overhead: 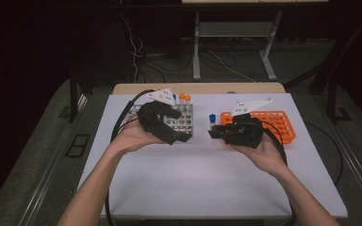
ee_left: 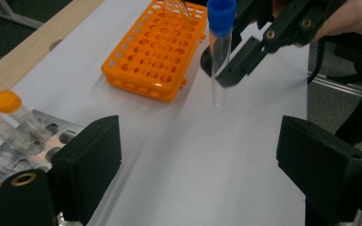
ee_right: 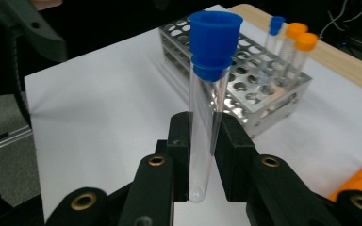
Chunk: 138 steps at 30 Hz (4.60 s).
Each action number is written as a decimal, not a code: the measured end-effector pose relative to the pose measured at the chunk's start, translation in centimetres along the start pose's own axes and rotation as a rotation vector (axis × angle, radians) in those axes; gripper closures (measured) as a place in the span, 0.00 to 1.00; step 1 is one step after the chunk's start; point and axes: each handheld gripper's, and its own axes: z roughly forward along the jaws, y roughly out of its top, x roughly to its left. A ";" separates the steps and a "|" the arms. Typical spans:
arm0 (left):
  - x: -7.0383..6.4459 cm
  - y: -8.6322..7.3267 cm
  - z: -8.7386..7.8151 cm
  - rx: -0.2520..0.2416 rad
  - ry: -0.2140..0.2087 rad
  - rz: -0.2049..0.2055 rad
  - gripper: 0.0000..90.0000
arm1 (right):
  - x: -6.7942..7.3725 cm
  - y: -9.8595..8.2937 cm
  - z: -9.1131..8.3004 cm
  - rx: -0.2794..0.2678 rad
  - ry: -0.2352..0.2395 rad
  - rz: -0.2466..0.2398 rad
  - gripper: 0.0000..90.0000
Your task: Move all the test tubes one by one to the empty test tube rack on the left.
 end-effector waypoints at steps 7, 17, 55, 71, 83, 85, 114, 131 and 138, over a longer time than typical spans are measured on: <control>0.3 0.5 0.4 0.002 -0.028 0.011 0.25 | 0.9 0.0 1.3 0.024 0.038 -0.023 0.85; 0.0 1.1 1.6 0.020 -0.076 0.044 0.46 | 1.6 -0.1 2.9 0.045 0.067 -0.042 0.85; 4.0 1.5 -1.0 0.062 0.011 -0.012 0.83 | 0.9 -1.9 1.6 -0.005 0.038 0.025 0.44; 9.0 1.5 -2.7 0.034 0.125 -0.088 0.83 | 0.1 -3.7 -0.9 -0.044 0.002 0.089 0.00; 12.8 0.9 -2.0 0.021 0.190 -0.153 0.83 | -1.0 -6.0 -3.1 -0.057 -0.026 0.131 0.00; 13.3 0.7 -1.9 0.020 0.197 -0.163 0.83 | -1.1 -6.2 -3.4 -0.060 -0.029 0.140 0.00; 17.7 -1.6 2.3 0.052 0.255 -0.264 0.83 | -2.5 -8.5 -5.4 -0.078 -0.064 0.191 0.00; 18.0 -3.4 4.7 0.096 0.238 -0.274 0.82 | -4.5 -8.2 -6.6 -0.094 -0.112 0.201 0.00; 17.8 -3.9 4.3 0.075 0.231 -0.306 0.62 | -6.3 -8.0 -7.2 -0.071 -0.148 0.225 0.00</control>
